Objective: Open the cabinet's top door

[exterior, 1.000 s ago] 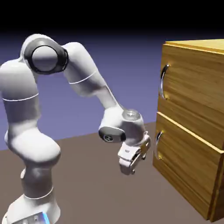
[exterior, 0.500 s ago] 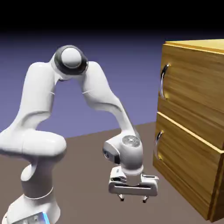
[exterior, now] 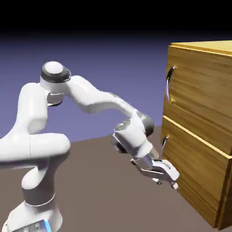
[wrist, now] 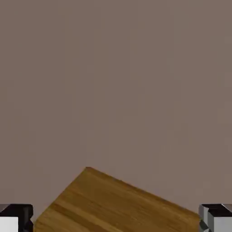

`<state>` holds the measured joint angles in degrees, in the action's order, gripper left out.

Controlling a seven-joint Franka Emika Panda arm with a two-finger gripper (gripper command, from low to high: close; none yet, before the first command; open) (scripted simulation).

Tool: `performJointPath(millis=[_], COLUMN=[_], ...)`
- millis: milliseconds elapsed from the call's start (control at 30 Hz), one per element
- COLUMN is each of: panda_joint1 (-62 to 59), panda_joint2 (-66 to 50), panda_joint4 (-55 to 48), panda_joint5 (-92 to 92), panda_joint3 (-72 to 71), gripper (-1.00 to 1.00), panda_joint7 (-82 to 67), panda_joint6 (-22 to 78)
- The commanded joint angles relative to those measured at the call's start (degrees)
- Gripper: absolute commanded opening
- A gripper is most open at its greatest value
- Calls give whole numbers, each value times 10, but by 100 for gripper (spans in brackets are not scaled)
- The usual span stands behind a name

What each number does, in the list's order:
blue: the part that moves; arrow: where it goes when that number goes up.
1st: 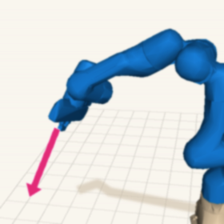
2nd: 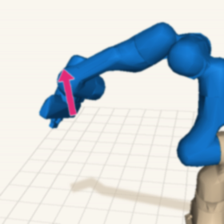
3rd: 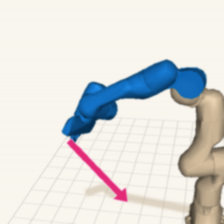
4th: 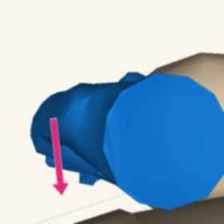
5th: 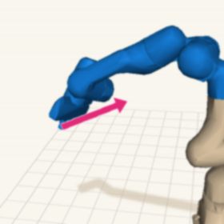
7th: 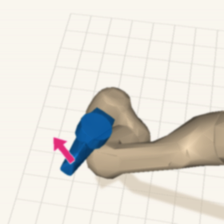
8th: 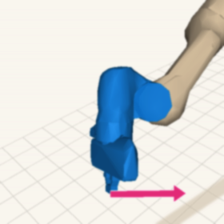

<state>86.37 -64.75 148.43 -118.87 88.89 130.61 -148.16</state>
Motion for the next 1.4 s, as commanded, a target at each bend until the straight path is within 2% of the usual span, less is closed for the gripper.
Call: performJointPath(millis=[0,367,567,600,667,1033,1367], panda_joint1=[18,211,125,125,137,226,188], panda_joint2=[-20,-240,-228,-228,-228,-214,-172], panda_joint4=[-3,-31,-113,-113,-92,111,201], panda_joint5=[-25,-293,-320,-320,-323,-285,-167], panda_joint3=[19,219,196,196,203,314,449], gripper=[0,0,0,-100,-100,-100,-100], panda_joint7=[19,217,216,216,207,115,44], panda_joint6=[5,64,67,67,89,359,609])
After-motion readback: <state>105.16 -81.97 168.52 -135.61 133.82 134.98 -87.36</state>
